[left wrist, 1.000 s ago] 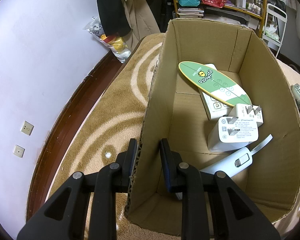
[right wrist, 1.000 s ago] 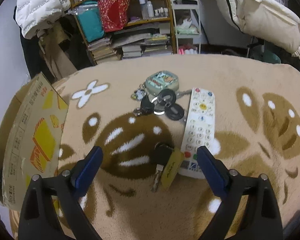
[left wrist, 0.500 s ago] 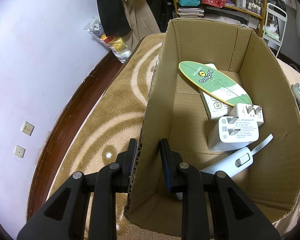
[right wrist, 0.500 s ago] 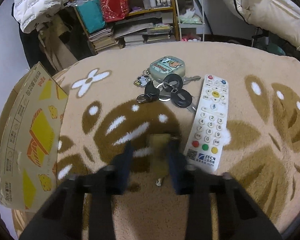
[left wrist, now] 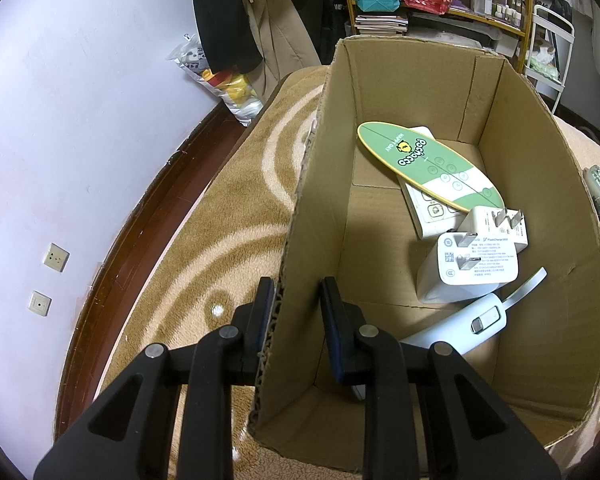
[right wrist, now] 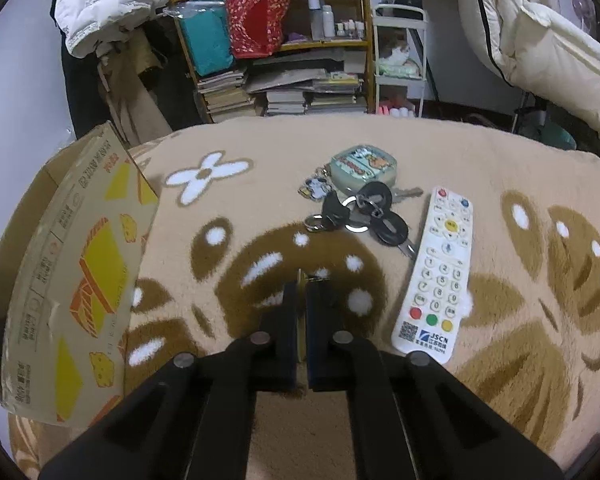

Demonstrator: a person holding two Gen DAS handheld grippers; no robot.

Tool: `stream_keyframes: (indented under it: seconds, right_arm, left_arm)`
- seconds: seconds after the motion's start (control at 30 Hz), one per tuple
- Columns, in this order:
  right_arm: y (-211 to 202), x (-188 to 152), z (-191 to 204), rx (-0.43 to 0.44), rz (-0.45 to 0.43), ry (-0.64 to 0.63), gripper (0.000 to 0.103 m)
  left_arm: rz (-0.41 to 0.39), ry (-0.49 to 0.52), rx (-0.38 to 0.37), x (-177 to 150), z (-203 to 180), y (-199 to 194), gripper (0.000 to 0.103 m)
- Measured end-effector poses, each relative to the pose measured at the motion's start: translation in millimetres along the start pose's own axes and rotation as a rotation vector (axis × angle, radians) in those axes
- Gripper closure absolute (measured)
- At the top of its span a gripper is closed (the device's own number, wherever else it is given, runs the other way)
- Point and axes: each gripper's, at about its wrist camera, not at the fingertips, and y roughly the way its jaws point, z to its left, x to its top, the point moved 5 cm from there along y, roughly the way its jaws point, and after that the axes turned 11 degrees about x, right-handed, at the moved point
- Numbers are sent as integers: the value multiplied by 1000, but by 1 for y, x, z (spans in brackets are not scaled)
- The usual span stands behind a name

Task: Organize rigid objects
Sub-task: 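Move the right gripper to the keys and grasp the yellow key tag, then carry the yellow-tagged key over the box and release it inside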

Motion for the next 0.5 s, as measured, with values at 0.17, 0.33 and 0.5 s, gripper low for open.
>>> stream_keyframes:
  seconds: [0.17, 0.33, 0.5]
  right_arm:
    - [-8, 6, 11, 24, -27, -31, 99]
    - [-15, 11, 20, 71, -54, -29, 99]
    - [-25, 25, 46, 152, -106, -60, 99]
  left_arm:
    - [0, 0, 0, 0, 0, 0, 80]
    - [1, 0, 0, 0, 0, 0, 80]
    - [0, 0, 1, 0, -1, 0, 80]
